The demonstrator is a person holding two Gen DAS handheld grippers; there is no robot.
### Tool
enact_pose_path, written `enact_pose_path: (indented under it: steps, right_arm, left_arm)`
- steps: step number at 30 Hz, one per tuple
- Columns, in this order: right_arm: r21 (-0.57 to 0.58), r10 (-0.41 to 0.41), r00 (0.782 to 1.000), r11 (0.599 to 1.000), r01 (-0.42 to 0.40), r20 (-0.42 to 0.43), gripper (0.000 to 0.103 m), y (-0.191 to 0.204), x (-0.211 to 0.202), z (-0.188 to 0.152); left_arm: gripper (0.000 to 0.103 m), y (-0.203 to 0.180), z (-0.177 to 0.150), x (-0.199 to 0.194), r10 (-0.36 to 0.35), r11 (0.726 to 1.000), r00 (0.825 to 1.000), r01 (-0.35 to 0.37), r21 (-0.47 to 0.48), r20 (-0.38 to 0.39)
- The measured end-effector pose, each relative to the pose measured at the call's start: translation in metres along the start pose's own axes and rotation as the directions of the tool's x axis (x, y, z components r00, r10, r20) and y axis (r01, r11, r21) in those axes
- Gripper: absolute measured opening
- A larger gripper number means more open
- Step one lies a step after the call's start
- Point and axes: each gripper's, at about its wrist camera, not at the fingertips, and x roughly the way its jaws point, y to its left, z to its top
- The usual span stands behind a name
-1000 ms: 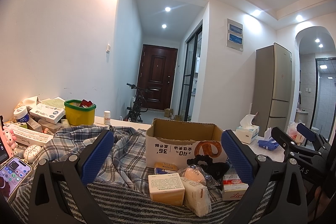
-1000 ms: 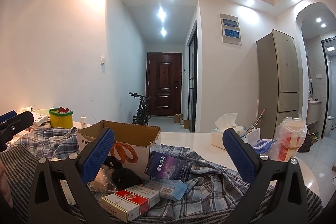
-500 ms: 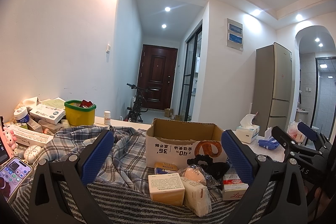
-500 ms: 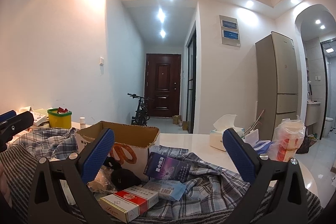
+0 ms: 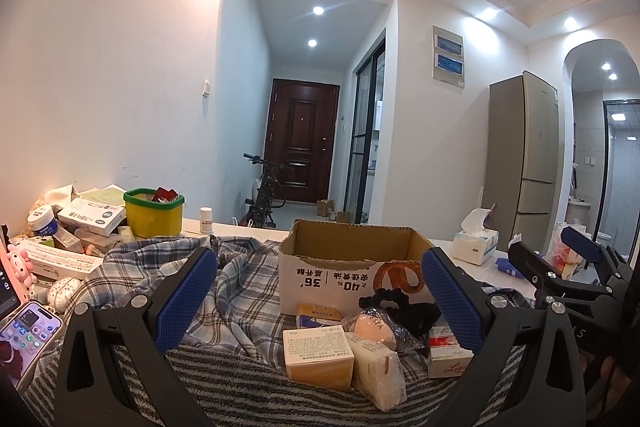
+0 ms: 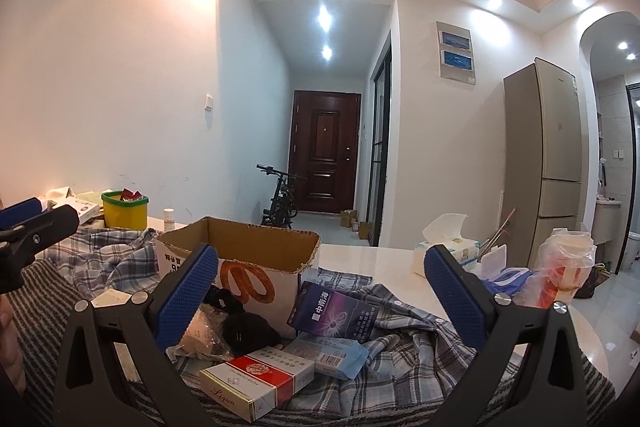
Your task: Organize objects
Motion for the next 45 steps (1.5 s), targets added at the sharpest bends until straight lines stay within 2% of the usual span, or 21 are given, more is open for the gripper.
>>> enact_pose_path:
  steps: [7, 9, 11, 14, 16, 23, 24, 26, 28, 31, 33, 34, 37, 39, 40, 41, 42, 43, 45]
  right_arm:
    - [-0.017, 0.007, 0.999, 1.000, -0.008, -0.031, 0.103, 0.002, 0.007, 0.001]
    - [-0.034, -0.012, 0.998, 0.999, 0.010, -0.057, 0.099, 0.004, 0.008, 0.003]
    - [-0.032, -0.008, 0.995, 0.999, 0.005, -0.100, 0.096, 0.005, 0.011, 0.006]
    - [0.039, 0.074, 0.985, 0.997, -0.068, -0.155, 0.096, -0.002, 0.011, 0.010]
    - [0.077, 0.103, 0.978, 0.993, -0.091, -0.180, 0.096, -0.007, 0.011, 0.011]
    - [0.082, 0.092, 0.976, 0.994, -0.077, -0.195, 0.090, -0.006, 0.003, 0.009]
    - [0.085, 0.094, 0.976, 0.993, -0.078, -0.197, 0.089, -0.005, 0.002, 0.008]
    - [0.084, 0.091, 0.976, 0.994, -0.076, -0.200, 0.088, -0.003, 0.002, 0.006]
    - [0.081, 0.084, 0.974, 0.994, -0.069, -0.212, 0.087, -0.003, 0.004, 0.004]
    - [0.097, 0.088, 0.972, 0.993, -0.068, -0.219, 0.087, -0.007, 0.005, 0.000]
    - [0.104, 0.080, 0.972, 0.993, -0.058, -0.219, 0.086, -0.008, 0.008, -0.003]
    - [0.109, 0.071, 0.973, 0.993, -0.048, -0.220, 0.082, -0.009, 0.009, -0.002]
    - [0.123, 0.055, 0.975, 0.992, -0.029, -0.213, 0.080, -0.008, 0.012, -0.001]
    - [0.122, 0.070, 0.976, 0.991, -0.045, -0.207, 0.080, -0.006, 0.012, -0.001]
    - [0.118, 0.072, 0.976, 0.992, -0.049, -0.205, 0.080, -0.006, 0.012, -0.002]
    - [0.111, 0.069, 0.976, 0.993, -0.047, -0.208, 0.080, -0.006, 0.012, -0.004]
    - [0.110, 0.067, 0.974, 0.993, -0.043, -0.217, 0.080, -0.006, 0.014, -0.006]
    - [0.117, 0.069, 0.971, 0.992, -0.043, -0.229, 0.080, -0.008, 0.015, -0.008]
    - [0.145, 0.082, 0.967, 0.988, -0.047, -0.242, 0.078, -0.013, 0.016, -0.011]
  left_arm:
    - [0.103, -0.001, -0.002, 0.008, 0.002, 1.000, 1.000, -0.002, -0.005, -0.028]
    - [0.103, 0.001, -0.001, 0.011, 0.003, 1.000, 0.999, -0.004, -0.010, -0.041]
    - [0.103, 0.002, 0.001, 0.016, 0.011, 1.000, 0.996, -0.012, -0.014, -0.091]
    - [0.103, 0.007, 0.001, 0.026, -0.008, 0.999, 0.975, -0.001, -0.040, -0.220]
    - [0.103, 0.008, -0.003, 0.028, 0.011, 0.999, 0.959, -0.020, -0.027, -0.283]
    - [0.098, -0.013, -0.017, 0.023, 0.010, 0.998, 0.930, 0.016, 0.066, -0.368]
    - [0.097, -0.015, -0.019, 0.026, 0.004, 0.998, 0.923, 0.021, 0.061, -0.385]
    - [0.089, -0.016, -0.022, 0.034, -0.026, 0.999, 0.907, 0.042, 0.028, -0.419]
    - [0.088, -0.017, -0.024, 0.036, -0.067, 0.998, 0.892, 0.068, -0.014, -0.447]
    - [0.087, -0.026, -0.026, 0.036, -0.077, 0.997, 0.887, 0.082, -0.008, -0.456]
    - [0.076, -0.034, -0.029, 0.039, -0.067, 0.997, 0.883, 0.081, 0.010, -0.464]
    - [0.067, -0.036, -0.030, 0.042, -0.077, 0.996, 0.876, 0.089, 0.004, -0.476]
    - [0.058, -0.045, -0.038, 0.059, -0.106, 0.993, 0.835, 0.115, -0.016, -0.540]
    - [0.050, -0.049, -0.043, 0.067, -0.101, 0.993, 0.824, 0.118, -0.006, -0.558]
    - [0.041, -0.050, -0.045, 0.071, -0.090, 0.994, 0.819, 0.111, 0.004, -0.567]
    - [0.023, -0.050, -0.048, 0.074, -0.078, 0.995, 0.812, 0.103, 0.010, -0.579]
    - [0.017, -0.049, -0.051, 0.077, -0.078, 0.995, 0.805, 0.102, 0.008, -0.588]
    - [0.016, -0.047, -0.052, 0.078, -0.084, 0.995, 0.801, 0.103, -0.002, -0.592]
    - [0.014, -0.042, -0.050, 0.073, -0.107, 0.994, 0.820, 0.107, -0.033, -0.562]
